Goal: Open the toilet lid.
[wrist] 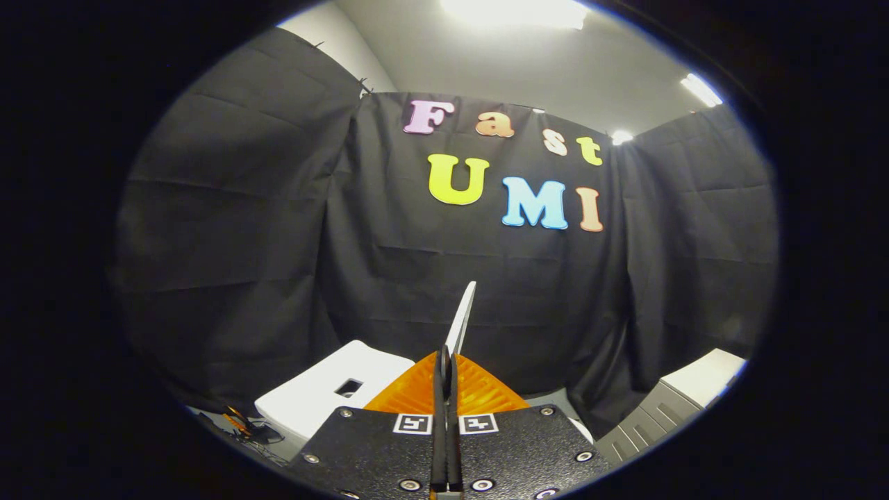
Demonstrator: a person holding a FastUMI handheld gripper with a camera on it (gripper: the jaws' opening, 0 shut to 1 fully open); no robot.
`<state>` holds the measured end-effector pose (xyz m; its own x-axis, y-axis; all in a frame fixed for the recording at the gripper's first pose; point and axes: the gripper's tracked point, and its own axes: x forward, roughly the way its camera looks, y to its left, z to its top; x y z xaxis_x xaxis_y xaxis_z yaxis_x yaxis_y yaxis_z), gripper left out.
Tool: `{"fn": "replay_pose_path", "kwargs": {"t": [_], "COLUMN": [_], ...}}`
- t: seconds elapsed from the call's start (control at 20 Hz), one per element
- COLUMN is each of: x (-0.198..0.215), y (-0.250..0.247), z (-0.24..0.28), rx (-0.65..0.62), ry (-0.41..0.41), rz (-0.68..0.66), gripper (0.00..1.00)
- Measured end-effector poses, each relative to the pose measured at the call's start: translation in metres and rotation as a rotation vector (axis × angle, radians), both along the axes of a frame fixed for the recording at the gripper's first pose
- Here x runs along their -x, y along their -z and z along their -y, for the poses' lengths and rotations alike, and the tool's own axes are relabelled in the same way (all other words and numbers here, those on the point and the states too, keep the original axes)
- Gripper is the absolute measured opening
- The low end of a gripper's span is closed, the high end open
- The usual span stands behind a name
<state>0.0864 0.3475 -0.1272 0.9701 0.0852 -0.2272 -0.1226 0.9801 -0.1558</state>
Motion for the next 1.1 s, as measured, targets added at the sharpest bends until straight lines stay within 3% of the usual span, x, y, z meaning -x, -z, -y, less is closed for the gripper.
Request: {"fn": "replay_pose_path", "kwargs": {"t": [0.4,0.6,0.9,1.1], "x": [-0.001,0.001,0.0,0.0], "y": [0.013,0.02,0.025,0.023], "z": [-0.09,-0.11,-0.122,-0.118], "rx": [0.143,0.202,0.131,0.155], "ry": [-0.167,-0.212,-0.203,-0.187], "rz": [-0.005,-0.005,-0.031,-0.036], "gripper": [0.0,0.0,0.0,0.01]}}
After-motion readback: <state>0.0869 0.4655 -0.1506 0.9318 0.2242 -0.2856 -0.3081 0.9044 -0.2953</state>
